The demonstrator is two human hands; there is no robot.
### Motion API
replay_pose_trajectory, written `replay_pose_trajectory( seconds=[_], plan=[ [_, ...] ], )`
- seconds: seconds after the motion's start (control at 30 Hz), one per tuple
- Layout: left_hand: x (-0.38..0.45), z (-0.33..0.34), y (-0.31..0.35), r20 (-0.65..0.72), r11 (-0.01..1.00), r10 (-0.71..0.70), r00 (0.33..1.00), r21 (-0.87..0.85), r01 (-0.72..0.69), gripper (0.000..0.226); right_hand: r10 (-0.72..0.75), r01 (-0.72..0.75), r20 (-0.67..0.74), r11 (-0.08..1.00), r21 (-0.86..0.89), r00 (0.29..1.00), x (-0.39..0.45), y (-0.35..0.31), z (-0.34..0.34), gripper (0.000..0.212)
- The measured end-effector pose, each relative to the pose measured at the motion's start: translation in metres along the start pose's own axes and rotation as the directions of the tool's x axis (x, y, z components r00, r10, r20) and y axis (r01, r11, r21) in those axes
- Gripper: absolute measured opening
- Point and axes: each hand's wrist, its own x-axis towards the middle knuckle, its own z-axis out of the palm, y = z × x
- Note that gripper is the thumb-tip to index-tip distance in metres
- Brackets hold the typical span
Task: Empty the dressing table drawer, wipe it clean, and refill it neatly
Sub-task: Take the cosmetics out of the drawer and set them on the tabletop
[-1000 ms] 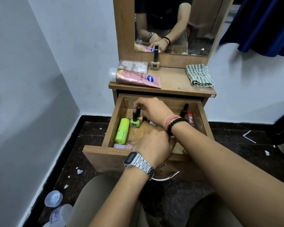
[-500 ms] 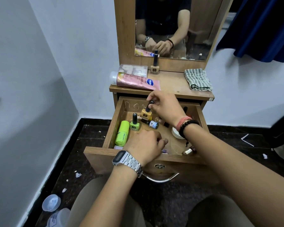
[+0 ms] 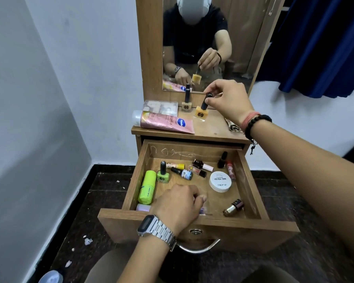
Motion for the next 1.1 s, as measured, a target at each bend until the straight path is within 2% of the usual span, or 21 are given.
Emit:
replay_pose_trajectory(
  seconds=[0.4,0.67,1.1],
  plan=[
    [-0.004,-0.002,0.002,-0.005,0.999,-0.043,0.999,-0.016,0.043,0.026,0.037,-0.034,0.018,0.988,-0.148,0.999,0.063,0.004,0.057,0.024],
    [-0.006,-0.006,0.007,0.032,0.996,-0.076,0.997,-0.052,0.077,0.026,0.079,-0.079,-0.007,0.989,-0.127,0.997,0.071,0.008,0.083,0.023],
    [-0.007,-0.009,0.009,0.063,0.993,-0.102,0.993,-0.061,0.106,0.025,0.109,-0.115,-0.049,0.983,-0.141,0.993,0.077,0.01,0.09,0.017]
  ],
)
